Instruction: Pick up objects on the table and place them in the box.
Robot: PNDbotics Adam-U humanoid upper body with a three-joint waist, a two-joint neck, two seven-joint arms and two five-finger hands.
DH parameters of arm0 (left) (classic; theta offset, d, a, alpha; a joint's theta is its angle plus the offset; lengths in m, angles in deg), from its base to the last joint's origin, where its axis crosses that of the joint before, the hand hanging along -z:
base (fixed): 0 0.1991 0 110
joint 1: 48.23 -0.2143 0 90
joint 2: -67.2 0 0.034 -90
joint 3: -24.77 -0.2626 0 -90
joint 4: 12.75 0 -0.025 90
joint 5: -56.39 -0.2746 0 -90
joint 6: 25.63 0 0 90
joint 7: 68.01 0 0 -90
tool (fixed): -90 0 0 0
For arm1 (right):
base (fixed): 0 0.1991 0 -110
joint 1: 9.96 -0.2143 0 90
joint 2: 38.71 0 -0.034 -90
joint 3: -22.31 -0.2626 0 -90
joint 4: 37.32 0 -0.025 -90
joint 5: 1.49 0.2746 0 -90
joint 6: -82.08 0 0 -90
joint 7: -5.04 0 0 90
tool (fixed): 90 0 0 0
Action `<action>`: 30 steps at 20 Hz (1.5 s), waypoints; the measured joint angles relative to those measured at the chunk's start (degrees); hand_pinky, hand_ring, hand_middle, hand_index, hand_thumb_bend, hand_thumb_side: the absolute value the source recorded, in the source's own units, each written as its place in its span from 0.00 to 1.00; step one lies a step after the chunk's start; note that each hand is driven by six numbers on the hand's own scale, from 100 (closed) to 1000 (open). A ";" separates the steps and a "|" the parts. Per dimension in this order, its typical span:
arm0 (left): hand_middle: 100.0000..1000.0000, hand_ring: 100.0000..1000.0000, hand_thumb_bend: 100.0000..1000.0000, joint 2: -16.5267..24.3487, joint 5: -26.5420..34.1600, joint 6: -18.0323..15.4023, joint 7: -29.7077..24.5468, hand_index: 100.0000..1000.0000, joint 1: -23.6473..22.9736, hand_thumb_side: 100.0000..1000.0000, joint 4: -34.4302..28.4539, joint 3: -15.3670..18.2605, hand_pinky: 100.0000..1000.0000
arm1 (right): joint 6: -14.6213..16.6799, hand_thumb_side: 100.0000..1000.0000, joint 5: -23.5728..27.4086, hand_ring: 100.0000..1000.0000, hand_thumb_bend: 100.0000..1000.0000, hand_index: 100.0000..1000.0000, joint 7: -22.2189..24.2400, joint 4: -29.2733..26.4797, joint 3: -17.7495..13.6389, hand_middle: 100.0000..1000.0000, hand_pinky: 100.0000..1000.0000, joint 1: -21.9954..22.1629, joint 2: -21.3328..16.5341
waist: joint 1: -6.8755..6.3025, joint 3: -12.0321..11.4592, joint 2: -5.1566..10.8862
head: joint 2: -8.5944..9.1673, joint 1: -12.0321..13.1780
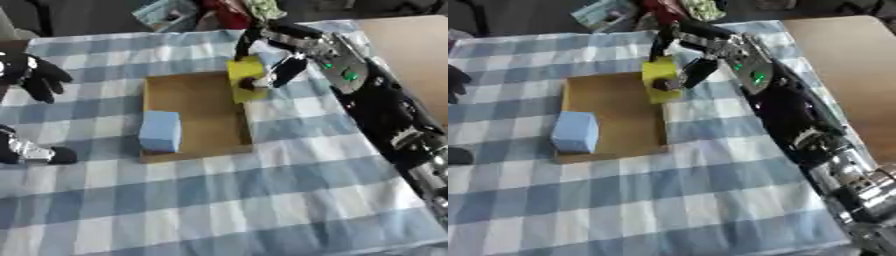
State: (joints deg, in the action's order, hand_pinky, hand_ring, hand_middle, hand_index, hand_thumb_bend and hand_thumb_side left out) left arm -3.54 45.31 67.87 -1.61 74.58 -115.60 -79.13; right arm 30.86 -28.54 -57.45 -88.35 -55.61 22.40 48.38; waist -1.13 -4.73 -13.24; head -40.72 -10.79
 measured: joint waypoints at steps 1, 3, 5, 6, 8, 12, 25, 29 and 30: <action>0.52 0.51 0.84 0.00 0.01 -0.01 0.05 0.72 0.00 0.19 0.00 0.00 0.56 | -0.14 0.36 -0.23 0.74 0.29 0.62 0.14 0.44 0.01 0.46 0.73 0.00 0.63 | -0.03 -0.01 0.00 | 0.00 -0.02; 0.52 0.51 0.84 -0.01 0.05 -0.05 0.16 0.72 0.01 0.19 0.00 0.00 0.56 | -0.36 0.37 -0.73 0.74 0.30 0.62 0.36 1.21 0.10 0.46 0.72 0.05 1.87 | -0.12 -0.01 0.00 | 0.00 -0.03; 0.52 0.51 0.84 -0.02 0.13 -0.07 0.27 0.72 0.01 0.19 0.00 0.00 0.56 | -0.48 0.37 -1.32 0.74 0.30 0.62 0.48 1.86 0.29 0.46 0.72 0.23 2.93 | -0.22 -0.02 0.00 | 0.01 -0.03; 0.52 0.51 0.84 -0.02 0.16 -0.07 0.31 0.72 0.01 0.19 0.00 0.00 0.56 | -0.50 0.38 -1.64 0.74 0.31 0.62 0.51 2.08 0.30 0.47 0.72 0.23 3.30 | -0.23 -0.02 0.00 | 0.01 -0.03; 0.52 0.51 0.84 -0.02 0.19 -0.06 0.34 0.72 0.01 0.19 0.00 0.00 0.56 | -0.51 0.39 -2.30 0.74 0.33 0.62 0.52 2.43 0.30 0.47 0.72 0.25 3.95 | -0.23 0.01 0.00 | 0.01 -0.03; 0.52 0.51 0.83 -0.02 0.22 -0.05 0.36 0.72 -0.01 0.19 0.01 0.01 0.56 | -0.51 0.43 -2.92 0.75 0.36 0.66 0.52 2.65 0.31 0.49 0.72 0.74 5.05 | -0.37 0.54 0.00 | 0.01 -0.02; 0.52 0.51 0.83 -0.02 0.47 0.10 0.64 0.72 -1.07 0.19 0.02 0.43 0.56 | -1.15 0.51 -1.51 0.82 0.48 0.82 1.16 0.46 0.81 0.76 0.76 2.47 5.66 | -0.97 2.54 0.22 | 0.01 0.61; 0.52 0.51 0.84 -0.02 0.51 0.13 1.12 0.72 -1.63 0.19 0.03 0.81 0.56 | -1.59 0.48 3.46 0.82 0.44 0.82 1.60 -4.08 1.31 0.76 0.76 2.91 3.10 | -0.89 3.07 0.64 | 0.01 1.10; 0.52 0.51 0.84 -0.02 0.58 0.15 1.30 0.72 -1.69 0.19 0.03 0.92 0.55 | -1.83 0.47 4.94 0.82 0.41 0.82 1.84 -5.41 1.45 0.76 0.76 3.20 2.28 | -0.87 3.17 0.65 | 0.01 1.17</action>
State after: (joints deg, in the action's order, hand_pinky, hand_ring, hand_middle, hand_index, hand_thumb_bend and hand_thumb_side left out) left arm -3.56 45.89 68.03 -0.31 72.89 -115.56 -78.21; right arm 29.03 -23.60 -55.61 -93.76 -54.16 25.61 50.66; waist -2.00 -1.56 -12.58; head -40.71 -9.62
